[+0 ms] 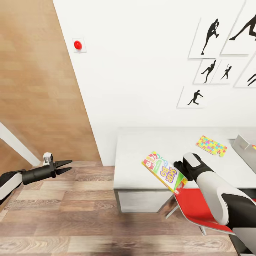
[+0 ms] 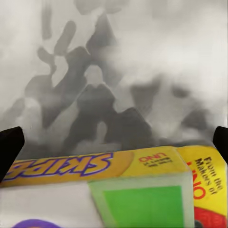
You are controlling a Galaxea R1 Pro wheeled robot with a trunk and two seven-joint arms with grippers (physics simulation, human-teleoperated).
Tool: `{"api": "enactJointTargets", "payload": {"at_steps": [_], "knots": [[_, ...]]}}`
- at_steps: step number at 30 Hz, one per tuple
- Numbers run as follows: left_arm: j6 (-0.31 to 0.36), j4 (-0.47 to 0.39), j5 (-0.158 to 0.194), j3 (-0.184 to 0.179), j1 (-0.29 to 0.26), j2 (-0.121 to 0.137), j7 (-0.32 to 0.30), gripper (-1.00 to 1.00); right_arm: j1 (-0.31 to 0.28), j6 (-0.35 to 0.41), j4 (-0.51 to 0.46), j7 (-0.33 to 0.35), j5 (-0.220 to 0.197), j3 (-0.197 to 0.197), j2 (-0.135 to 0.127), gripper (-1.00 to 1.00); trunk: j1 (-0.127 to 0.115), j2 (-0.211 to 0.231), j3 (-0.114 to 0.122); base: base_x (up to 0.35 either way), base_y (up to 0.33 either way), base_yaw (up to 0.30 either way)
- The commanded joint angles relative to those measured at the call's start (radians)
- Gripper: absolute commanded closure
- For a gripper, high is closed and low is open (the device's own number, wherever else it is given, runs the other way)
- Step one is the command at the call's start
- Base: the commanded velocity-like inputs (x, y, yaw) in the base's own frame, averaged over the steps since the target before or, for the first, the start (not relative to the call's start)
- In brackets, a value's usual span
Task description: Put all the toys in the child's room - the three board games (two on the bed and one on the table), the two jigsaw puzzles on the table, and the tennis ball on the table - inside the toy box on the table in the child's room.
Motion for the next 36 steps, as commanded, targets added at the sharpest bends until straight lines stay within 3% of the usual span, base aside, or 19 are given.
{"api": "enactJointTargets", "payload": {"at_steps": [1,23,36], "knots": [[0.006,0.001,0.009,-0.006,-0.002,0.001,-0.001,-1.00,-0.001,0.004,-0.002,-0.006,-0.005,-0.003,0.001,-1.00,0.001,-0.002,-0.002,0.000,0.260,0.000],[0.006,0.001,0.010,-0.006,-0.002,0.001,-0.001,-1.00,-0.001,0.002,-0.002,-0.006,-0.005,-0.002,0.003,-1.00,0.001,-0.002,-0.002,0.003,0.263,0.000],[0.006,0.001,0.010,-0.006,-0.002,0.000,-0.001,-1.00,-0.001,0.002,-0.002,-0.006,-0.005,-0.002,0.003,-1.00,0.001,-0.002,-0.002,0.109,0.265,0.000]]}}
